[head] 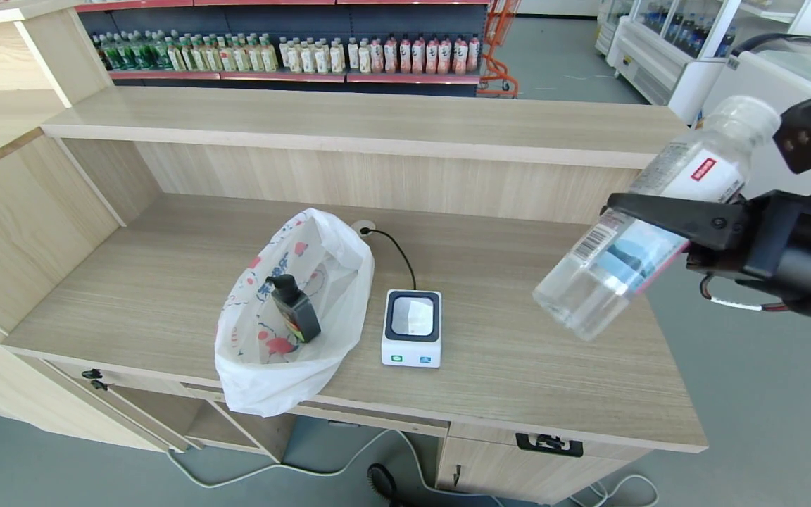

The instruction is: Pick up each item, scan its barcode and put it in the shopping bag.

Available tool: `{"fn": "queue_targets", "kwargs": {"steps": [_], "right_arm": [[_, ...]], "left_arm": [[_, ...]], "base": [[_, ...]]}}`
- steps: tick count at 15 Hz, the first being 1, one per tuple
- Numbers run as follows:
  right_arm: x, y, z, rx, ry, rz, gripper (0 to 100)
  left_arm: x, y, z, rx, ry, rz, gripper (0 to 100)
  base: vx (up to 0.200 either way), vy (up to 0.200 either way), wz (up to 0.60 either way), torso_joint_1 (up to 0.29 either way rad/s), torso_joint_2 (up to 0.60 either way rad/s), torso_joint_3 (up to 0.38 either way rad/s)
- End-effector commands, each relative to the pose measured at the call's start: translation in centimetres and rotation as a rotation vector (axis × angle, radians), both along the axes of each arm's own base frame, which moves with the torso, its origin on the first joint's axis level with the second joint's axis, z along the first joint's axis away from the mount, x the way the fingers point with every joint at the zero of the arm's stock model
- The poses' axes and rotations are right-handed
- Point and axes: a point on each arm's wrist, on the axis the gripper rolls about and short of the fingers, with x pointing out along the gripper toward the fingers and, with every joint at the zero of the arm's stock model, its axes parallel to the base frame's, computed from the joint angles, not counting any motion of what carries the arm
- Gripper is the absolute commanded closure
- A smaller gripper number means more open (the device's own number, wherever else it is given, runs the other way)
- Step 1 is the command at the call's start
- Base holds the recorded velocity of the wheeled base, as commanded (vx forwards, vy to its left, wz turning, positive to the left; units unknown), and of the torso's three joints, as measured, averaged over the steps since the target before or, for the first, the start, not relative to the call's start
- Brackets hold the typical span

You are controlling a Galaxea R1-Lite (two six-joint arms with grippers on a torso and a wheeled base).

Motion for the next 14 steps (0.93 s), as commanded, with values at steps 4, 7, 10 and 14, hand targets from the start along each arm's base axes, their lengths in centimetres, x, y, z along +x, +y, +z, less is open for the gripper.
{"fn": "queue_targets", "kwargs": {"steps": [4, 7, 10, 14], "right_arm": [[-8.6, 1.8, 3.1, 0.06, -0.102, 0.299, 100], [-11.0, 1.3, 3.5, 0.034, -0.092, 0.438, 100], [-11.4, 1.2, 4.0, 0.023, -0.114, 0.51, 100], [-11.4, 1.1, 4.9, 0.034, -0.103, 0.515, 100]], "left_arm": [[0.0, 0.0, 0.0, -0.001, 0.0, 0.0, 0], [0.0, 0.0, 0.0, 0.0, -0.001, 0.0, 0], [0.0, 0.0, 0.0, 0.0, -0.001, 0.0, 0], [0.0, 0.0, 0.0, 0.0, -0.001, 0.0, 0]], "base": [[0.0, 0.0, 0.0, 0.0, 0.0, 0.0], [0.0, 0.0, 0.0, 0.0, 0.0, 0.0], [0.0, 0.0, 0.0, 0.0, 0.0, 0.0], [0.0, 0.0, 0.0, 0.0, 0.0, 0.0]]}}
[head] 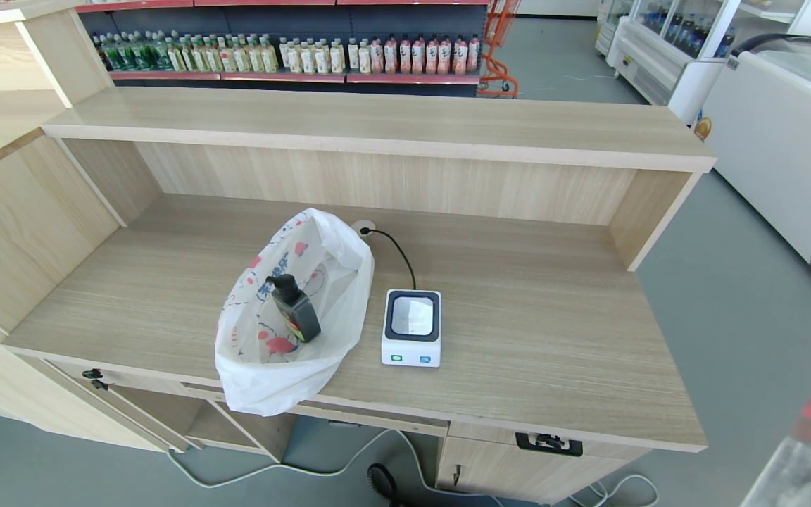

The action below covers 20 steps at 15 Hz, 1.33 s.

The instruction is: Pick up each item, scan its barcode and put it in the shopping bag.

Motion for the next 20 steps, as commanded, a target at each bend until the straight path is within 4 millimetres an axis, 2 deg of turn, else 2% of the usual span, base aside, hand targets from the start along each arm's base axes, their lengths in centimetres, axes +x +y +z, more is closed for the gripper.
{"fn": "queue_targets", "kwargs": {"steps": [1, 3, 6, 10, 13, 15, 20], "right_arm": [[-0.4, -0.2, 0.6, 0.009, -0.012, 0.008, 100], [-0.8, 0.0, 0.6, 0.012, -0.068, 0.032, 100], [0.2, 0.7, -0.1, -0.012, -0.228, 0.0, 100], [1.0, 1.4, -0.4, -0.024, -0.215, 0.01, 100], [1.4, 1.9, 0.4, 0.01, -0.277, 0.05, 100], [1.4, 1.9, 1.1, 0.029, -0.317, 0.07, 100], [1.5, 0.8, 0.5, 0.008, -0.373, 0.045, 100]], "left_arm": [[0.0, 0.0, 0.0, 0.0, -0.001, 0.0, 0], [0.0, 0.0, 0.0, 0.0, -0.001, 0.0, 0], [0.0, 0.0, 0.0, 0.0, -0.001, 0.0, 0], [0.0, 0.0, 0.0, 0.0, -0.001, 0.0, 0], [0.0, 0.0, 0.0, 0.0, -0.001, 0.0, 0], [0.0, 0.0, 0.0, 0.0, -0.001, 0.0, 0], [0.0, 0.0, 0.0, 0.0, -0.001, 0.0, 0]], "base": [[0.0, 0.0, 0.0, 0.0, 0.0, 0.0], [0.0, 0.0, 0.0, 0.0, 0.0, 0.0], [0.0, 0.0, 0.0, 0.0, 0.0, 0.0], [0.0, 0.0, 0.0, 0.0, 0.0, 0.0], [0.0, 0.0, 0.0, 0.0, 0.0, 0.0], [0.0, 0.0, 0.0, 0.0, 0.0, 0.0], [0.0, 0.0, 0.0, 0.0, 0.0, 0.0]]}}
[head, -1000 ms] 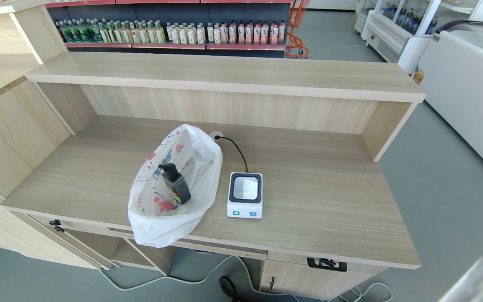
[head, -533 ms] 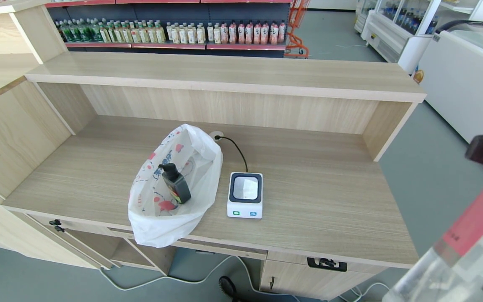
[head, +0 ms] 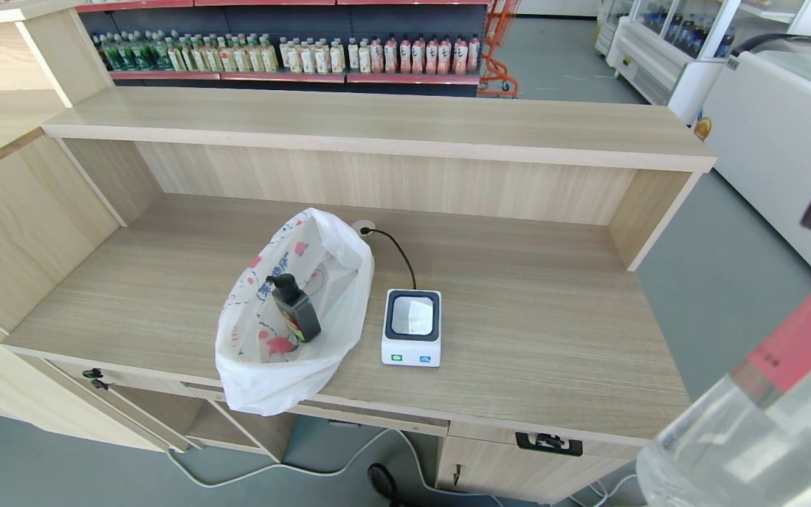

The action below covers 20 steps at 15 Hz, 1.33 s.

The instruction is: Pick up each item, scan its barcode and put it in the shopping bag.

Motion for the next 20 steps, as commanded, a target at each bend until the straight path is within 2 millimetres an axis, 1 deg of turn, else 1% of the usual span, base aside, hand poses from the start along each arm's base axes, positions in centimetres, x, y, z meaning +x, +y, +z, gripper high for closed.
{"fn": "queue_targets", "kwargs": {"steps": [1, 2, 4, 20], "right_arm": [[-0.2, -0.8, -0.3, -0.001, -0.006, -0.035, 100], [-0.5, -1.3, -0.4, 0.001, -0.012, -0.051, 100], [-0.7, -1.5, -0.6, -0.001, -0.012, -0.054, 100], [-1.3, -1.9, -0.5, 0.006, -0.033, -0.058, 100]], "left_arm": [[0.0, 0.0, 0.0, 0.0, -0.001, 0.0, 0], [0.0, 0.0, 0.0, 0.0, -0.001, 0.0, 0], [0.0, 0.0, 0.0, 0.0, -0.001, 0.0, 0], [0.0, 0.0, 0.0, 0.0, -0.001, 0.0, 0]], "base": [[0.0, 0.0, 0.0, 0.0, 0.0, 0.0], [0.0, 0.0, 0.0, 0.0, 0.0, 0.0], [0.0, 0.0, 0.0, 0.0, 0.0, 0.0], [0.0, 0.0, 0.0, 0.0, 0.0, 0.0]]}}
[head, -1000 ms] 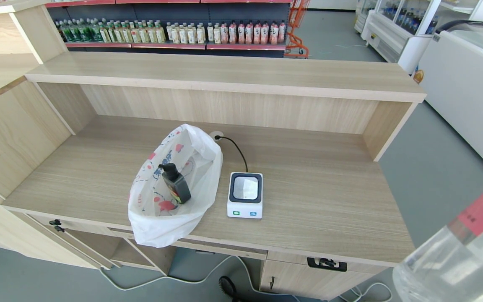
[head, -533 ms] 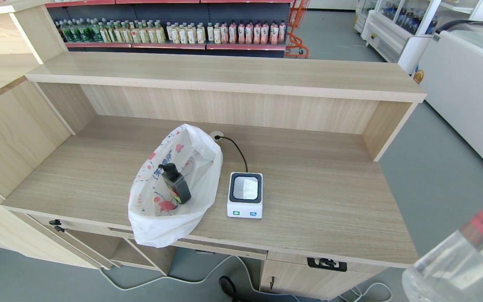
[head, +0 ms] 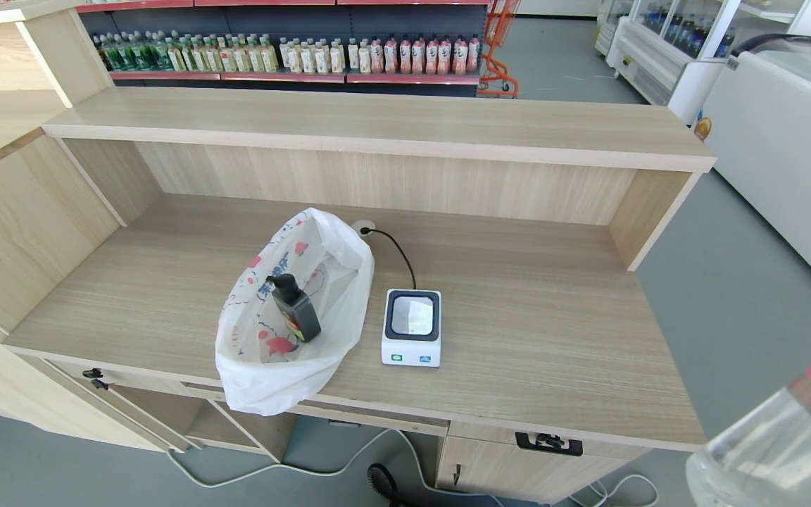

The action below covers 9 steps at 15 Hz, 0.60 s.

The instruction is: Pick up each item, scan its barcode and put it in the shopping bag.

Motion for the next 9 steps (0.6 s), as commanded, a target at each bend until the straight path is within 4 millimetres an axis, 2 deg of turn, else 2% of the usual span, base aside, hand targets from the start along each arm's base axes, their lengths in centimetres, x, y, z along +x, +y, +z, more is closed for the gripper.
{"fn": "queue_targets", "kwargs": {"steps": [1, 3, 4, 6, 7, 9], "right_arm": [[-0.1, -0.1, 0.0, 0.001, -0.001, 0.0, 100], [0.1, -0.3, -0.4, -0.004, -0.002, -0.029, 100], [0.9, -0.6, -0.9, -0.015, -0.011, -0.085, 100], [4.1, -2.2, -3.3, -0.075, -0.054, -0.297, 100], [6.9, -4.5, -5.9, -0.154, -0.132, -0.48, 100], [10.0, -7.9, -10.1, -0.332, -0.315, -0.716, 100]], "left_arm": [[0.0, 0.0, 0.0, 0.0, -0.001, 0.0, 0], [0.0, 0.0, 0.0, 0.0, -0.001, 0.0, 0], [0.0, 0.0, 0.0, 0.0, -0.001, 0.0, 0], [0.0, 0.0, 0.0, 0.0, -0.001, 0.0, 0], [0.0, 0.0, 0.0, 0.0, -0.001, 0.0, 0], [0.0, 0.0, 0.0, 0.0, -0.001, 0.0, 0]], "base": [[0.0, 0.0, 0.0, 0.0, 0.0, 0.0], [0.0, 0.0, 0.0, 0.0, 0.0, 0.0], [0.0, 0.0, 0.0, 0.0, 0.0, 0.0], [0.0, 0.0, 0.0, 0.0, 0.0, 0.0], [0.0, 0.0, 0.0, 0.0, 0.0, 0.0], [0.0, 0.0, 0.0, 0.0, 0.0, 0.0]]}}
